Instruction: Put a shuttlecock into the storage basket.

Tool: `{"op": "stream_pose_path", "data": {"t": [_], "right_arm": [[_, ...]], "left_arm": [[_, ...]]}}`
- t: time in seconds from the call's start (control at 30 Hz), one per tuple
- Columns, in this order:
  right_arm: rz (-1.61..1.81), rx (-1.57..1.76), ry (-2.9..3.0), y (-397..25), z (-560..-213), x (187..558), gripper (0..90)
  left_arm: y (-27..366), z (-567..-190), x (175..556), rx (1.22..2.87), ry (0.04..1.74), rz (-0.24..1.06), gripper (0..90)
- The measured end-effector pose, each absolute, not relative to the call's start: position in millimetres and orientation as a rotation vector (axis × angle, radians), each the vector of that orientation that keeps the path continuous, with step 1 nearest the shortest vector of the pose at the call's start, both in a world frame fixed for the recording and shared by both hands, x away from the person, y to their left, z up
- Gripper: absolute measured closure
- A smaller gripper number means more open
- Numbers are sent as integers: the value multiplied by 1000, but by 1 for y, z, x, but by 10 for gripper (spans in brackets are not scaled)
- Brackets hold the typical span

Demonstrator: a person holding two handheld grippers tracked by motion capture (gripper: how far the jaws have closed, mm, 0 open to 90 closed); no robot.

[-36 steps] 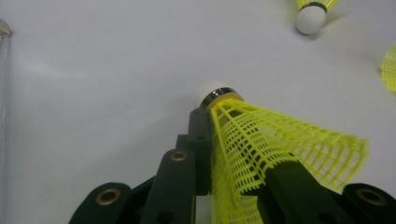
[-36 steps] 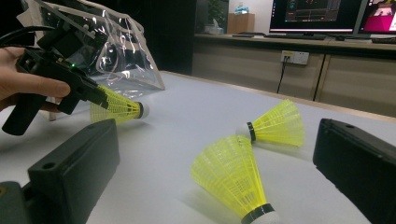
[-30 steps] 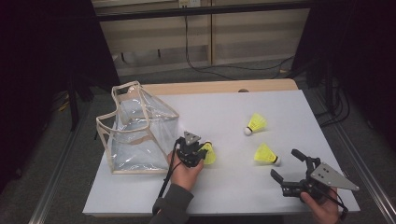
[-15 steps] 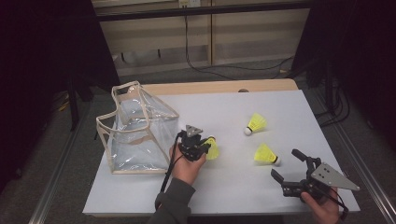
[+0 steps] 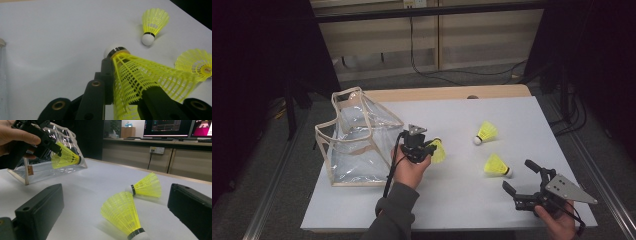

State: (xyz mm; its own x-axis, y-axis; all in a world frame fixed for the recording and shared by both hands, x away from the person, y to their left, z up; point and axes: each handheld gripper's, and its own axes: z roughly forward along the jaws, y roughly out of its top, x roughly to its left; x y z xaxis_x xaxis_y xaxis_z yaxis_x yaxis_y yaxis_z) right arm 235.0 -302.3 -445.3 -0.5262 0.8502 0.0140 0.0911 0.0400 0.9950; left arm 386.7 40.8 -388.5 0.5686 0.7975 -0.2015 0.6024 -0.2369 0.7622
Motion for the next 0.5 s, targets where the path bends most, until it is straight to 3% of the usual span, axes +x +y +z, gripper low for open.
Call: {"op": "stream_pose_path", "data": {"t": [0.5], "right_arm": [[1548, 964, 1698, -302, -446, 236, 3]], "left_arm": [[43, -362, 396, 1944, 1132, 274, 809]]}}
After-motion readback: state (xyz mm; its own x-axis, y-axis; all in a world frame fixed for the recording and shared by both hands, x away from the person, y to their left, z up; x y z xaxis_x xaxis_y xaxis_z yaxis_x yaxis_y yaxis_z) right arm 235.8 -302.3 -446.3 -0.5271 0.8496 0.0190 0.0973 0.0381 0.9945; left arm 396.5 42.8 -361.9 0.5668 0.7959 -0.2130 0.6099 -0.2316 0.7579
